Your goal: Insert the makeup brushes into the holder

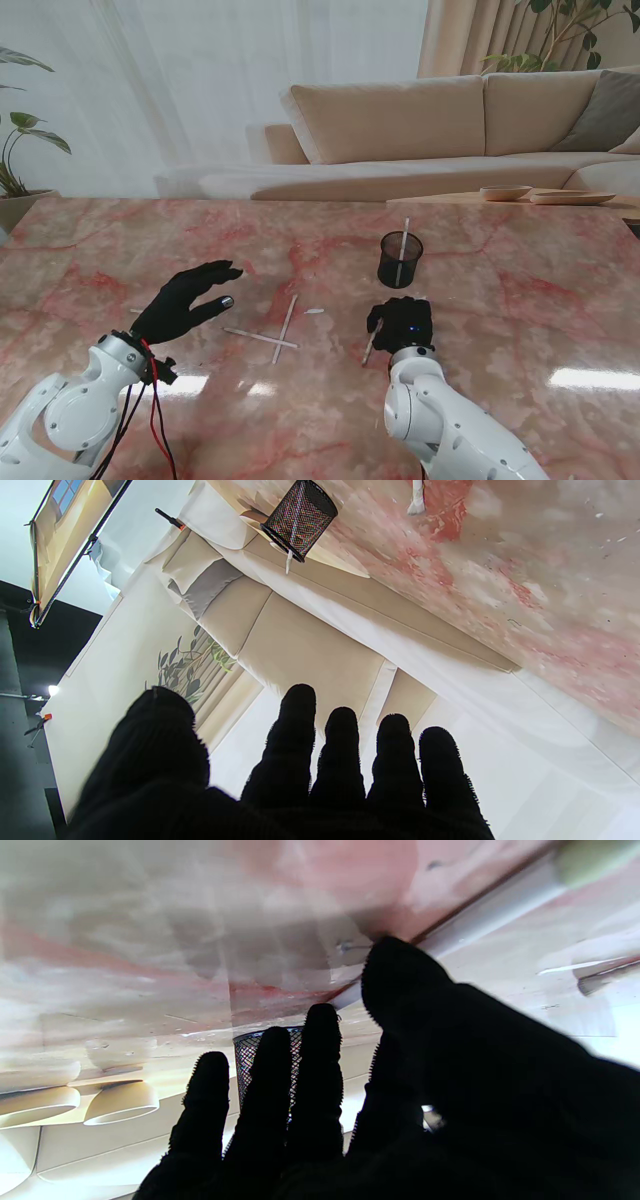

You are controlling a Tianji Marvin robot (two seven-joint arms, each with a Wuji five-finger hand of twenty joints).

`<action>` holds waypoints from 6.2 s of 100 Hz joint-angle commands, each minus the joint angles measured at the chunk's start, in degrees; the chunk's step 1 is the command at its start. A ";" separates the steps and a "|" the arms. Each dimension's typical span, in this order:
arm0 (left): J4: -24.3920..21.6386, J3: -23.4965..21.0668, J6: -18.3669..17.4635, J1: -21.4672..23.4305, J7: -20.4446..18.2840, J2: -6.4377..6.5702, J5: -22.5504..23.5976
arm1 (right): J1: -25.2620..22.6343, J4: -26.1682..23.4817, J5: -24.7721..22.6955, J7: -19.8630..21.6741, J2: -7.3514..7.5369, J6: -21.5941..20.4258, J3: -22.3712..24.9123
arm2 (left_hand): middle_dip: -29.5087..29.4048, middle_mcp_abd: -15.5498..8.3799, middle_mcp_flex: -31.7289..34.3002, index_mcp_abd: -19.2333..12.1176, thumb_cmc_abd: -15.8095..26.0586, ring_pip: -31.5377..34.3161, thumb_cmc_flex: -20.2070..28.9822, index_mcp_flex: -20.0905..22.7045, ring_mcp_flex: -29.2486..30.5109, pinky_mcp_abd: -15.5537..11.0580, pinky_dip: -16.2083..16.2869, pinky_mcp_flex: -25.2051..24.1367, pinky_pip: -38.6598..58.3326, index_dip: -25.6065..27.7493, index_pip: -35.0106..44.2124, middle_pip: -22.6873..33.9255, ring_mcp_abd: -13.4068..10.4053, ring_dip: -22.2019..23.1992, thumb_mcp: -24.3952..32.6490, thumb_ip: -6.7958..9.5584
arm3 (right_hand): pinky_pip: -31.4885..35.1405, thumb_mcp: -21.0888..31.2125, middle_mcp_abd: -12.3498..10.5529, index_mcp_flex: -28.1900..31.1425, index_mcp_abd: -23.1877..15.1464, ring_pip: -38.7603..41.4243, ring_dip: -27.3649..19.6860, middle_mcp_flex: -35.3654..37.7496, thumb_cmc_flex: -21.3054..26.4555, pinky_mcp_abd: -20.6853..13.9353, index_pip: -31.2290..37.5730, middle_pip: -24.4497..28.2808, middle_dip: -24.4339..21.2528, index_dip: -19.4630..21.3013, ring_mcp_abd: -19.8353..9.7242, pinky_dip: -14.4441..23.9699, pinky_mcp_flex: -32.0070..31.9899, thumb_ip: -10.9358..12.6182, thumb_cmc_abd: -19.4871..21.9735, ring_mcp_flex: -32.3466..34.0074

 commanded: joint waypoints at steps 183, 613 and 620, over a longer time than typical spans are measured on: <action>-1.54 -0.30 1.28 1.10 -0.78 0.16 0.59 | 1.20 7.54 -5.75 1.85 3.41 -23.68 4.02 | -0.56 -1.10 -1.04 -1.55 -0.17 -2.08 1.65 1.00 -2.00 -1.40 -0.49 0.13 -1.78 0.38 0.76 -1.26 -2.77 -0.52 -1.40 -0.30 | -5.08 -7.47 -2.09 3.04 -4.49 -1.17 -0.25 -9.27 -3.76 -2.88 3.32 -1.92 -2.21 2.72 -1.70 2.95 -4.44 -5.03 -2.33 -10.25; -1.44 -0.86 0.90 1.07 0.16 -0.02 0.86 | -5.50 -13.66 40.12 -2.66 -5.40 -18.22 27.60 | -0.67 -0.90 -1.10 -1.74 -0.09 -2.28 1.58 0.89 -2.13 -0.76 -1.35 0.04 -3.73 0.36 0.72 -1.45 -2.61 -0.60 -1.25 -0.28 | -9.90 12.60 -0.99 7.38 2.55 -17.56 -7.51 -14.97 -4.60 -6.64 3.29 -6.35 -8.26 26.06 -3.09 7.68 -8.17 -1.42 0.94 -12.34; -1.52 -0.85 1.08 1.08 0.06 0.00 0.90 | -4.39 -13.39 42.62 -2.75 -5.76 -18.09 27.84 | -0.69 -0.90 -1.13 -1.71 -0.07 -2.29 1.65 0.90 -2.12 -0.71 -1.38 0.07 -3.79 0.36 0.72 -1.48 -2.62 -0.60 -1.21 -0.27 | -10.05 12.60 -0.96 7.42 2.66 -17.76 -7.55 -15.22 -4.55 -6.67 3.34 -6.44 -8.45 26.01 -3.13 7.71 -8.29 -1.40 0.94 -12.43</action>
